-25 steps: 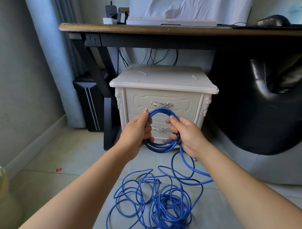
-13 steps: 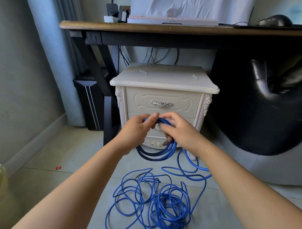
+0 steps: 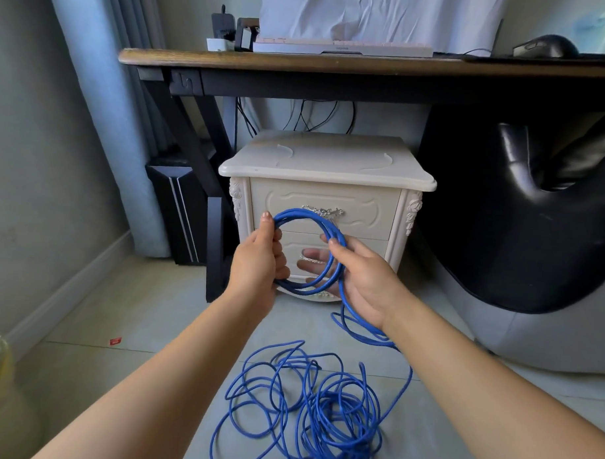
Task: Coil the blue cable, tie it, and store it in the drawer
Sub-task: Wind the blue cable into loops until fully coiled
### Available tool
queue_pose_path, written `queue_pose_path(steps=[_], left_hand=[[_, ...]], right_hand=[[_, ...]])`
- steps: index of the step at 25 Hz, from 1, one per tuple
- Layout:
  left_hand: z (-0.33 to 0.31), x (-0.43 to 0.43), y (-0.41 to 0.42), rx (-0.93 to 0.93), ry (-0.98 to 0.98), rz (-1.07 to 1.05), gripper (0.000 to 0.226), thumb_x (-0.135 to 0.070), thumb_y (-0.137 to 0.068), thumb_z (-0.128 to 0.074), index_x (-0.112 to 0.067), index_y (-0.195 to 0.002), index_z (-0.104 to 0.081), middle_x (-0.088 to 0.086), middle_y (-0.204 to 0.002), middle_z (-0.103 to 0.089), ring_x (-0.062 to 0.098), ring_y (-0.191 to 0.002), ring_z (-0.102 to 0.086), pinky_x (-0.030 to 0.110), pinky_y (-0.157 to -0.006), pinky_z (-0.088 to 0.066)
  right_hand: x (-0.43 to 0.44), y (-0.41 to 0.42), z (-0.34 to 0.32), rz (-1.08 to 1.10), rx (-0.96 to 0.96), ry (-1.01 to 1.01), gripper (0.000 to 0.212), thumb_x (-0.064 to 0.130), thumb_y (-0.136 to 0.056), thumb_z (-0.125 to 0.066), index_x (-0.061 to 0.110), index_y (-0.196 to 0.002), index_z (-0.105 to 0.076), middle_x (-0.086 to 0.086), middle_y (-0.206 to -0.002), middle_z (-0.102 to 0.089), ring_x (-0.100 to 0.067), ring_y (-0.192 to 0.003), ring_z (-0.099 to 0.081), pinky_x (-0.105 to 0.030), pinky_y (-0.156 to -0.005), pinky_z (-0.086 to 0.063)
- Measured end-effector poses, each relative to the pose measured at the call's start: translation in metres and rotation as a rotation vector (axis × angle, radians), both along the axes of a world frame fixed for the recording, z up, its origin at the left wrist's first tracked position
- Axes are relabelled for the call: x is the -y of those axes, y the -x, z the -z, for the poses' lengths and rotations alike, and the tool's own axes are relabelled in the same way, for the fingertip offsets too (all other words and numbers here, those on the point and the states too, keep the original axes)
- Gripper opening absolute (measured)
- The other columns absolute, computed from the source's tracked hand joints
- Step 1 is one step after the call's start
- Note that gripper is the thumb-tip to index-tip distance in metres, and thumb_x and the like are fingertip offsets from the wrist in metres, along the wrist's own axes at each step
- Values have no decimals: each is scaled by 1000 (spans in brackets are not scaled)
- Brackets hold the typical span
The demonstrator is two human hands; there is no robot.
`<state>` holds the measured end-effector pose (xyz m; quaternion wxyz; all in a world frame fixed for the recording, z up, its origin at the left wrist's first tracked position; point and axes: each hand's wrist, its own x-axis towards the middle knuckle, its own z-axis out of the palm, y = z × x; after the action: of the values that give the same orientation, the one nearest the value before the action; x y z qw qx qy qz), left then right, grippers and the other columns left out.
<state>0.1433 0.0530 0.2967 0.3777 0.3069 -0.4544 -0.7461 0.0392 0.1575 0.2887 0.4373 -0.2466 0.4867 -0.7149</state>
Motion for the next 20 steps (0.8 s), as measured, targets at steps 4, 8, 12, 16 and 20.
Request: queue_pose_path(steps=[4,8,12,16,20], left_hand=[[6,-12,2,-115,-181,122,41,-45,-100,-46,-17,-71,-48,-4,-55,-26,11,-43,-25,24,-48,-34],[4,-7,-10,-51,-25,296,35,-36,-102,-42,-9,-87,-58,3,-59,-41,16,-44,-36,31,-55,-48],[-7,-6,-14,204,430,376,36,-43,-99,-49,-10,-99,-63,5,-64,-47,14,-45,-40,28,-50,-47],[-7,-6,-13,537,885,300,38,-50,-91,-58,-13,-82,-60,5,-62,-57,7,-44,-54,17,-47,-42],[-3,-3,-10,537,979,253,33,-45,-94,-55,-15,-79,-59,-1,-54,-48,12,-43,-49,24,-47,-41]], right_hand=[[7,-5,0,235,-185,20,17,17,-105,-40,10,-104,-56,1,-62,-38,-9,-45,-38,-35,-57,-51],[7,5,0,314,-520,-138,15,27,-103,-42,27,-94,-53,8,-61,-38,-7,-46,-36,-31,-53,-38],[-2,5,-7,186,-1012,-293,13,30,-103,-43,28,-114,-48,6,-77,-55,-14,-67,-52,-30,-65,-41],[-6,-2,-15,34,-1362,-438,37,27,-103,-39,24,-140,-35,-10,-118,-63,-32,-102,-58,-33,-74,-36],[-4,-3,-15,51,-1237,-353,48,28,-100,-46,31,-146,-29,-10,-118,-64,-24,-95,-58,-36,-81,-44]])
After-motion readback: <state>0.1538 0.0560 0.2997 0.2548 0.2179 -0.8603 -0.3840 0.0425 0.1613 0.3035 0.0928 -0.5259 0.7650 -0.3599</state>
